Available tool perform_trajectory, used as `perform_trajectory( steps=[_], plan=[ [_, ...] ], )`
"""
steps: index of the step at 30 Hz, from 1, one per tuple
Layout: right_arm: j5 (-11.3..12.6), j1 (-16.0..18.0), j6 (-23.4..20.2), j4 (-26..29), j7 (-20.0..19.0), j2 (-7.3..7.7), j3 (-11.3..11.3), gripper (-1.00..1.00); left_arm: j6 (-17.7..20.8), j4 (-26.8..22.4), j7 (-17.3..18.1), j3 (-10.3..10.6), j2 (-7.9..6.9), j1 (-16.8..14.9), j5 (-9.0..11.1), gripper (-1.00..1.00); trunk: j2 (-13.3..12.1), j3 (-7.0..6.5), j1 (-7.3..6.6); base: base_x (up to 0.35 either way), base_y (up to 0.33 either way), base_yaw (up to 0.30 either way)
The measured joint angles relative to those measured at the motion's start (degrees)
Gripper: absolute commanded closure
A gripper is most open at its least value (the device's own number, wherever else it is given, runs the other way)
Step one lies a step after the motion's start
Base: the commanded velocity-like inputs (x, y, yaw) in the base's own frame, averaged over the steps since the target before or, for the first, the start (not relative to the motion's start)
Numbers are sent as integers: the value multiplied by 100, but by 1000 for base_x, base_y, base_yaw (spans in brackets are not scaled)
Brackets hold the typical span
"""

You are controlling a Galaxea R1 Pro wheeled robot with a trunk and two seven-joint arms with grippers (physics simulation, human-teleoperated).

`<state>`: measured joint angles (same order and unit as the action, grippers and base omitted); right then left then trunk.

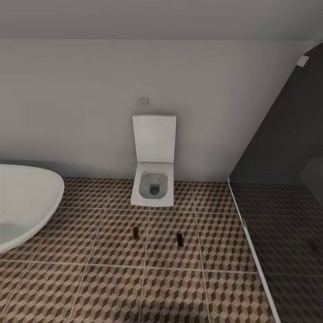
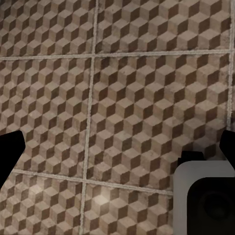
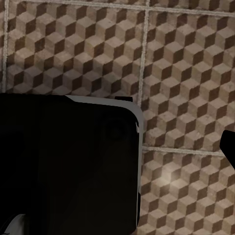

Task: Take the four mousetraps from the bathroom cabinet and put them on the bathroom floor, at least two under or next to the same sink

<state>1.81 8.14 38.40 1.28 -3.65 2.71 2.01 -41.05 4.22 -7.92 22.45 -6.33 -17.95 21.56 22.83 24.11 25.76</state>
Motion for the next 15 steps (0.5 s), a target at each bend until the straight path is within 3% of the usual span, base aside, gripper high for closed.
perform_trajectory(
  steps=[15],
  plan=[
    [0, 0, 0, 2, 0, 0, 1, -100, 0, 0, 0, 0, -1, 0, 0, -100, 0, 0, 0, 0, 0, 0]
  ],
)
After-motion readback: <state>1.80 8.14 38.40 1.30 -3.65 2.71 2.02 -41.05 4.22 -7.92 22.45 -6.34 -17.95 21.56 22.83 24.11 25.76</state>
